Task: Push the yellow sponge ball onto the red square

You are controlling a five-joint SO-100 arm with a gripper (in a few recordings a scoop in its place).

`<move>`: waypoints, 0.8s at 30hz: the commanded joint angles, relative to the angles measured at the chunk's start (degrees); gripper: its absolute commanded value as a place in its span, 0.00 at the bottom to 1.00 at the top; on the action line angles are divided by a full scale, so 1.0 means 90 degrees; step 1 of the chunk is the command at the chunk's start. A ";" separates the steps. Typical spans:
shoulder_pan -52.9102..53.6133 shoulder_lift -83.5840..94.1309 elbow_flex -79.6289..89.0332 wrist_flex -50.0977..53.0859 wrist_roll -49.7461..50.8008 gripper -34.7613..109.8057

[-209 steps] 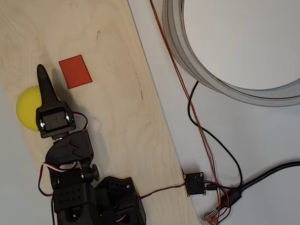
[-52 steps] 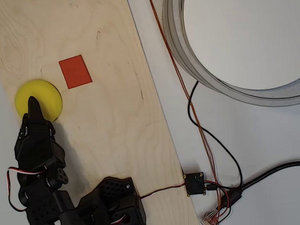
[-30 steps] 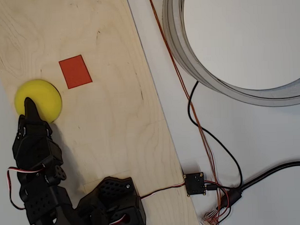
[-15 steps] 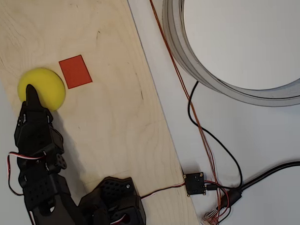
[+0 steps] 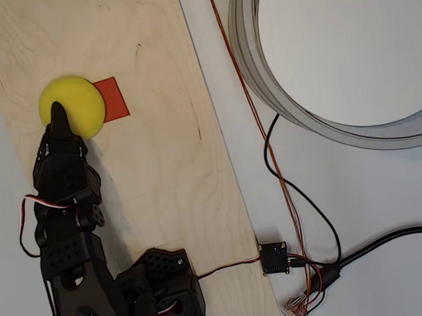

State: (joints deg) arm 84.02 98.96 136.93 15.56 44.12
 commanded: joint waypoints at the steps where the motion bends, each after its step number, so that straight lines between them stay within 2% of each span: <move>1: 0.0234 0.0088 -0.0215 0.0049 0.0029 0.36; 24: 0.1104 -0.0010 -0.0244 0.0049 -0.0195 0.36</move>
State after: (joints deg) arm 91.76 98.09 135.70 15.47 42.45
